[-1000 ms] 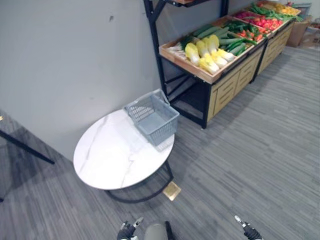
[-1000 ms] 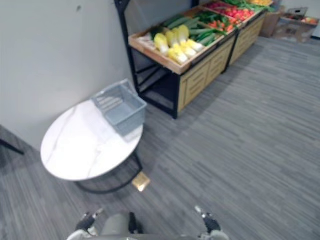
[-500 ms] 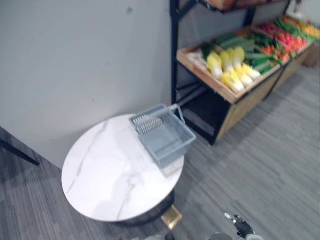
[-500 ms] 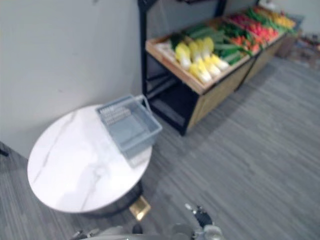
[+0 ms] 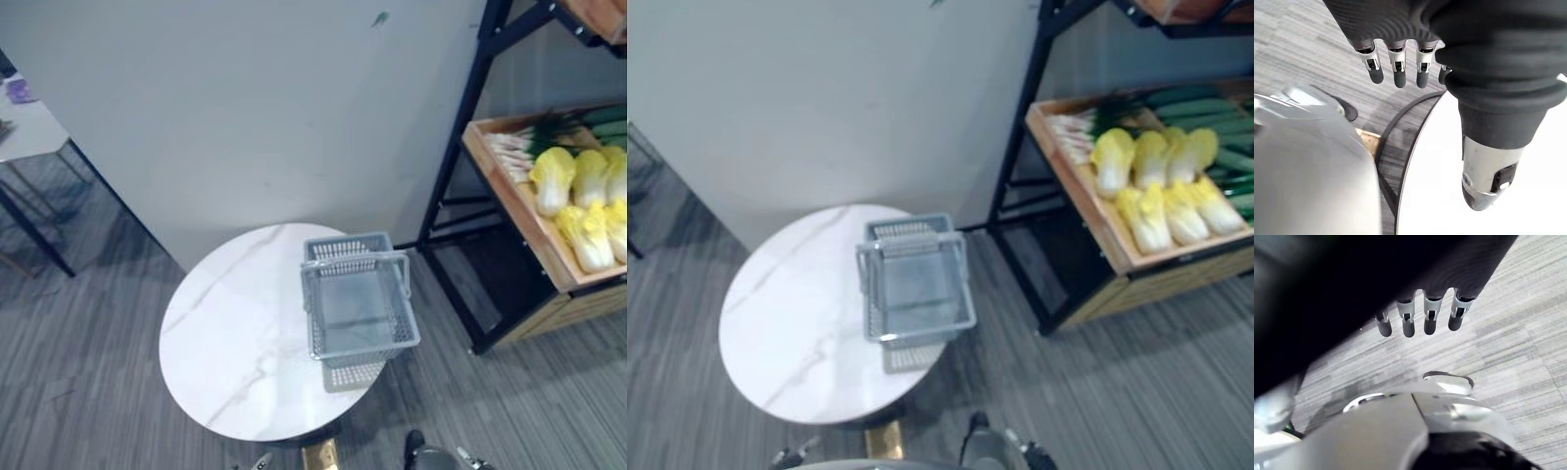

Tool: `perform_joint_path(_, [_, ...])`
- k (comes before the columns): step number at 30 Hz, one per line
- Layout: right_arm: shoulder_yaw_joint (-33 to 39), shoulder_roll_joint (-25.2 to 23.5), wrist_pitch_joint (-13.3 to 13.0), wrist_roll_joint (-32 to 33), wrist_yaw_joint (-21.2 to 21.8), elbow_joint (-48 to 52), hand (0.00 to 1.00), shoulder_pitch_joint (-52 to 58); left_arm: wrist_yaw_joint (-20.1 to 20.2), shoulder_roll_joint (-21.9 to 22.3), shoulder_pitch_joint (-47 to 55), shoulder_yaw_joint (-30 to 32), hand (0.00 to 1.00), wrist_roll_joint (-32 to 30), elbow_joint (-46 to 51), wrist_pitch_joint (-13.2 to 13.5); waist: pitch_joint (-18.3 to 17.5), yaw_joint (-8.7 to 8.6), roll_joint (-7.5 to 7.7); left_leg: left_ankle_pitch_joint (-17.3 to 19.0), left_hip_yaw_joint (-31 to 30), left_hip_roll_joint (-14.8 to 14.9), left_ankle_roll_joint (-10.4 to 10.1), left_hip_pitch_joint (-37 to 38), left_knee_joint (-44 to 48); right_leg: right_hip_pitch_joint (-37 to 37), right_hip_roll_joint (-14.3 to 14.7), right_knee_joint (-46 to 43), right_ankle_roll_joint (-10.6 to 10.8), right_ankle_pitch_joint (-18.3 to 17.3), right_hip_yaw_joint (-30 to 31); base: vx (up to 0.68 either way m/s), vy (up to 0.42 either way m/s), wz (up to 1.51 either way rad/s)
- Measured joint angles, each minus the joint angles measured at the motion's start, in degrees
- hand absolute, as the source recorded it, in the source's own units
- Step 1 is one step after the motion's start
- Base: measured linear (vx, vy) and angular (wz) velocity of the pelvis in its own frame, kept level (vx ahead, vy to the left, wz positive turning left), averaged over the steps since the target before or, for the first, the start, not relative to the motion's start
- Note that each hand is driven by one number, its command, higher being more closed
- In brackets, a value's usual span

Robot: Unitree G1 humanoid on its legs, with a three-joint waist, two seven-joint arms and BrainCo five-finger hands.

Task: Pick vegetable in the basket

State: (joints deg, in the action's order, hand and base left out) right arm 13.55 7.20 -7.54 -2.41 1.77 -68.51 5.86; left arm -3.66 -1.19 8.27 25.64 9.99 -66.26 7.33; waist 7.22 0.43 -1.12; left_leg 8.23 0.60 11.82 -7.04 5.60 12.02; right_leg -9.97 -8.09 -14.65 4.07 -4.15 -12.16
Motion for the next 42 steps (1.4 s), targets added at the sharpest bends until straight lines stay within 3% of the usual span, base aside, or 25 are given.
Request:
perform_joint_path(2, [2.1,-0.2,0.0,0.0,-0.1,-0.6,0.0,0.4,0.0,0.5,0.3,1.0,0.0,0.3,-1.0,-0.3,0.7,-0.21,-0.46,-1.8,0.5,0.6,-1.2,-5.2,11.5,6.3,-0.2,3.5,-1.0,-0.5,-4.2,0.17,-0.25,0.71])
perform_joint_path(4, [2.9,-0.1,-0.1,0.1,-0.2,-0.6,0.0,0.4,0.0,0.5,0.5,1.2,0.0,0.4,-1.0,-0.2,0.7,-0.4,-0.62,-2.4,4.3,1.2,-1.5,-6.7,12.2,9.4,-0.3,5.6,-1.3,-0.5,-6.9,0.12,-0.13,0.67])
perform_joint_path(7, [6.1,-0.1,-0.2,1.0,-0.7,0.2,0.0,-0.3,-0.7,0.8,0.3,2.2,0.0,0.5,-1.0,-0.2,0.6,-0.61,-0.53,-4.7,11.6,2.0,0.1,-6.4,3.7,10.1,-0.9,7.2,-0.9,-0.3,-9.0,0.1,-0.012,0.45])
perform_joint_path(9, [8.1,0.6,-0.2,3.1,-1.5,0.3,0.0,-1.0,-1.4,1.4,0.3,3.7,0.0,0.5,-1.0,-0.2,0.6,-0.7,-0.69,-6.7,13.2,1.3,-2.2,-4.9,-2.6,9.0,-1.0,7.7,-0.1,0.2,-9.2,0.09,0.115,0.19])
perform_joint_path(14, [17.4,0.9,-0.1,5.0,-2.2,0.0,0.0,-1.3,-2.4,1.0,0.3,3.8,0.0,0.2,-1.5,-0.2,0.5,-1.86,-0.86,-5.8,16.4,-0.7,-3.6,-2.0,-11.7,9.0,-0.8,12.0,1.5,3.8,-8.5,0.04,0.13,-0.07])
perform_joint_path(17, [24.8,2.8,0.1,5.1,-3.1,0.2,0.0,-1.8,-2.5,0.3,0.2,3.8,0.0,-0.4,-1.4,-0.2,0.5,-1.81,0.36,-5.1,18.1,-2.3,-2.9,-1.2,-14.3,7.4,-1.4,12.5,2.3,5.0,-6.3,-0.02,0.101,-0.29])
perform_joint_path(20, [27.8,6.2,0.9,5.2,-4.3,3.3,0.0,-3.7,-2.5,-1.0,0.4,3.9,0.0,-1.8,-1.4,-0.3,0.6,-1.82,1.72,-4.9,20.6,-3.3,-2.4,-1.2,-14.9,5.5,-2.0,12.3,2.7,5.7,-3.8,-0.04,0.069,-0.35])
perform_joint_path(22, [26.6,8.8,1.1,5.1,-5.1,8.4,0.0,-4.2,-2.5,-1.5,0.4,3.8,0.0,-2.1,-1.3,-0.3,0.5,-1.97,1.89,-4.8,21.1,-3.7,-2.3,-1.4,-15.1,4.3,-2.2,11.8,2.7,5.7,-2.8,-0.02,0.017,-0.3])
perform_joint_path(27, [21.1,15.2,1.2,2.2,-8.0,34.5,0.0,-4.2,-2.3,-1.7,0.4,-1.0,0.0,-2.1,-0.6,-0.3,0.5,-2.16,1.89,-4.9,21.9,-4.3,-2.1,-2.4,-15.8,1.9,-2.2,10.6,2.7,5.7,-1.5,0.01,-0.004,-0.1])
perform_joint_path(30, [21.3,18.9,1.1,-4.7,-10.2,48.8,0.0,-5.7,-2.2,-2.5,0.6,-3.9,0.0,-2.3,1.3,-0.3,0.4,-2.48,2.0,-5.2,19.9,-4.1,-2.1,-3.3,-15.8,1.9,-2.1,10.5,2.7,5.7,-2.3,0.06,-0.029,0.24])
perform_joint_path(35, [18.9,19.5,1.0,-14.1,-12.7,61.4,0.0,-7.4,-2.6,-3.7,1.5,-4.4,0.0,-3.0,3.2,0.0,0.2,-3.27,3.51,-5.5,18.0,-4.2,-2.1,-3.4,-15.7,2.7,-2.4,10.5,2.7,5.7,-3.0,0.05,-0.004,0.22])
perform_joint_path(39, [5.6,22.3,-0.9,-19.5,-12.1,70.2,0.0,-8.4,-2.6,-4.7,2.0,-5.1,0.0,-5.7,3.6,0.0,0.1,-2.93,5.46,-5.5,17.5,-4.6,-2.0,-3.5,-15.1,3.2,-3.1,10.5,2.7,5.7,-3.1,0.0,0.007,0.06])
perform_joint_path(42, [-7.1,25.2,-3.0,-20.0,-9.0,70.7,0.0,-11.3,-2.4,-5.5,2.0,-6.7,0.0,-6.4,3.6,0.0,0.1,-1.51,6.02,-5.7,17.1,-4.7,-1.8,-4.4,-14.8,3.2,-3.2,10.7,2.7,5.7,-3.2,-0.05,-0.013,0.08])
